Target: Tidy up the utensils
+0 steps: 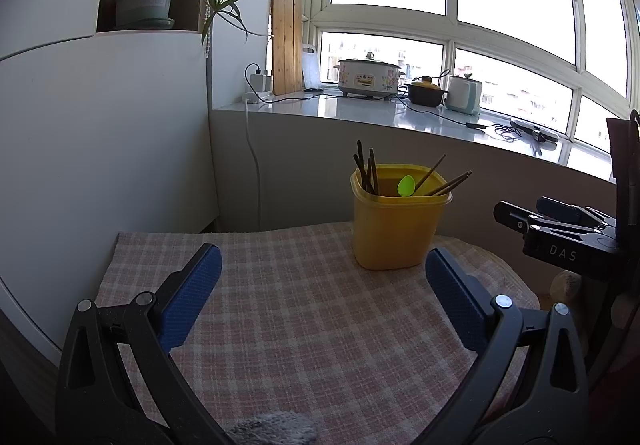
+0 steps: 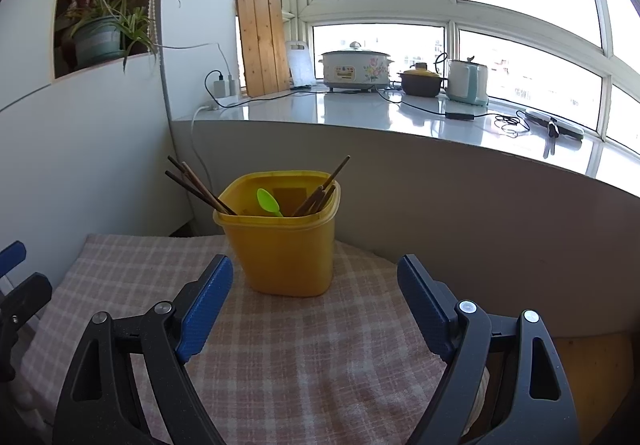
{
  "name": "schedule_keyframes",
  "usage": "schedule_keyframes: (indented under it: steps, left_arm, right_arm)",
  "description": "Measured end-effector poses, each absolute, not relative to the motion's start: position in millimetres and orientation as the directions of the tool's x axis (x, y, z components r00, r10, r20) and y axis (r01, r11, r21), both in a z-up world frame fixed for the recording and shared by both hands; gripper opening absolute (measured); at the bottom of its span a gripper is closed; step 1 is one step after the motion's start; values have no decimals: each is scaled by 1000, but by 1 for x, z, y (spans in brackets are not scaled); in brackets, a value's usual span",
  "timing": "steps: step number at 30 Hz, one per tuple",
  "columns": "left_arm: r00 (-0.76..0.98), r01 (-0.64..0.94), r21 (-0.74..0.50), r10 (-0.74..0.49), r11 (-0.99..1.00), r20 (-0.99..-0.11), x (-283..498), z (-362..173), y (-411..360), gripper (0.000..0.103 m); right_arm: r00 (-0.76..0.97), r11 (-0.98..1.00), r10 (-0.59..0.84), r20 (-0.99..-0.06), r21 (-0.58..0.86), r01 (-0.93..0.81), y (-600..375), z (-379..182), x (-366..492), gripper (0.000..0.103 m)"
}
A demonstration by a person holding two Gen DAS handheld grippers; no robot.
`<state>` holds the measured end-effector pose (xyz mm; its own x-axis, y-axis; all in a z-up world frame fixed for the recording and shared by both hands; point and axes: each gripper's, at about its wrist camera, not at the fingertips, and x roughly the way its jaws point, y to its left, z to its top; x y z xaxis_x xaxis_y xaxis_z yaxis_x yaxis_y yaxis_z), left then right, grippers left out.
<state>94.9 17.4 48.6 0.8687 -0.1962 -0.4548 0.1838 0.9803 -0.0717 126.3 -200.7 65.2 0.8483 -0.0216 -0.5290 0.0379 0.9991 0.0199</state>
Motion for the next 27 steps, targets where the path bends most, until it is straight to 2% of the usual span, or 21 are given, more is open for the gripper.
schedule_keyframes:
  steps: [27]
  left_arm:
    - [871,145,-81,-166,986,-463,92,43,18,103]
  right_arm:
    - [838,999,-6,-546,35,30,-201,62,128,84]
